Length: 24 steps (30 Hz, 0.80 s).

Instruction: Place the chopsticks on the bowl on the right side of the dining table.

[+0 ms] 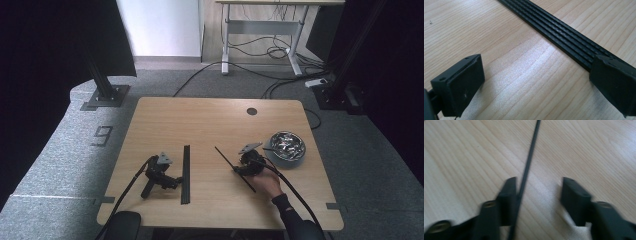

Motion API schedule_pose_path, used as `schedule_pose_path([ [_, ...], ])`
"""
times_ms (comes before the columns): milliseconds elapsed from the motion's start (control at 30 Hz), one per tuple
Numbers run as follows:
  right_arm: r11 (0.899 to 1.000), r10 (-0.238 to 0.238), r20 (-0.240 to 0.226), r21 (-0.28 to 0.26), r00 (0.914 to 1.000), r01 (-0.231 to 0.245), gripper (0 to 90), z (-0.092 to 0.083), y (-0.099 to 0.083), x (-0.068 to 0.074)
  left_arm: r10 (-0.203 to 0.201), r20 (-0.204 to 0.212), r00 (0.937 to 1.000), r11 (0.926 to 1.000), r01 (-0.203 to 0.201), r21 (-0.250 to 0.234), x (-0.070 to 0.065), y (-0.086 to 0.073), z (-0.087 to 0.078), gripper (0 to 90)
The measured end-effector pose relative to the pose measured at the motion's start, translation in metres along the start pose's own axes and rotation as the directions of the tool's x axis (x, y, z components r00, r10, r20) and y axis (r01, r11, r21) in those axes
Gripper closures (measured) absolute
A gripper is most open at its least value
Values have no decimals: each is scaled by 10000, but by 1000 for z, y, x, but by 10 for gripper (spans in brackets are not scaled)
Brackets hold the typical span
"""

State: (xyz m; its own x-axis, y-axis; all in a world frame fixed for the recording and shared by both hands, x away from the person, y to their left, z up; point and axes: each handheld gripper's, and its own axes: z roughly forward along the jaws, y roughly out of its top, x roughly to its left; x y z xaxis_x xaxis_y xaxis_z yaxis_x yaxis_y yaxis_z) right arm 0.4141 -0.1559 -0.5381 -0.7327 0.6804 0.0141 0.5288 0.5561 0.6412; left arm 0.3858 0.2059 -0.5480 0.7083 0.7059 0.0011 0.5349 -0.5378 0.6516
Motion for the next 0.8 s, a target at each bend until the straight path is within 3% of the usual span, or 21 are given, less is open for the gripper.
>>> schedule_pose_path([
  [167, 10000, 46, -35, 75, 10000, -45, 772, -3, -1, -1, 1, -1, 10000, 10000, -1, 1, 0, 0, 0, 0],
  [333, 9998, 116, -105, 165, 9999, -114, 851, -6, -4, -3, -1, -1, 10000, 10000, 1, 0, 0, 0, 0, 0],
  [800, 9989, 266, 162, 388, 9995, -272, 857, -20, -18, -8, 8, 2, 10000, 10000, -8, 0, 0, 0, 0, 0],
])
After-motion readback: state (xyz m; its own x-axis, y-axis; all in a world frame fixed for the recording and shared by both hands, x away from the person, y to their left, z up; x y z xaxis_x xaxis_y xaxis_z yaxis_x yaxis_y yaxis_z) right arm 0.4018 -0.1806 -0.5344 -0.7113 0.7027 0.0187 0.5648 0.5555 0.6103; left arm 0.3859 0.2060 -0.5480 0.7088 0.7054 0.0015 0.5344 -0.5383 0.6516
